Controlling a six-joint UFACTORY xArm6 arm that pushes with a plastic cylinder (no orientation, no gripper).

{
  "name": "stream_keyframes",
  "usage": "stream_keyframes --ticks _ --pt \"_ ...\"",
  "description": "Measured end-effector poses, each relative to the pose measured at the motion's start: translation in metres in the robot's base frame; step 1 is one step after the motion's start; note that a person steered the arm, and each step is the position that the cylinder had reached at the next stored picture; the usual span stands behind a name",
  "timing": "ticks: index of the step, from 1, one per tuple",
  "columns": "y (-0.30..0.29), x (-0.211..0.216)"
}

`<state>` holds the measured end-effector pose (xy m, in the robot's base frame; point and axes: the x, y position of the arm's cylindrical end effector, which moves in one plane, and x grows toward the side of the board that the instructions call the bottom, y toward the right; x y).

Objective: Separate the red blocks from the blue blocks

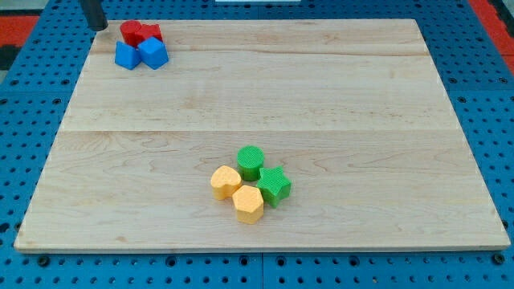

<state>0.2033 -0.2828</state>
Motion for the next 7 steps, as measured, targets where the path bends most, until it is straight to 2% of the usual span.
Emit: stream_keyframes --ticks 3,6,7 --pt "0.007 -0.012" --pt "0.085 0.011" --pt "0.090 0.011"
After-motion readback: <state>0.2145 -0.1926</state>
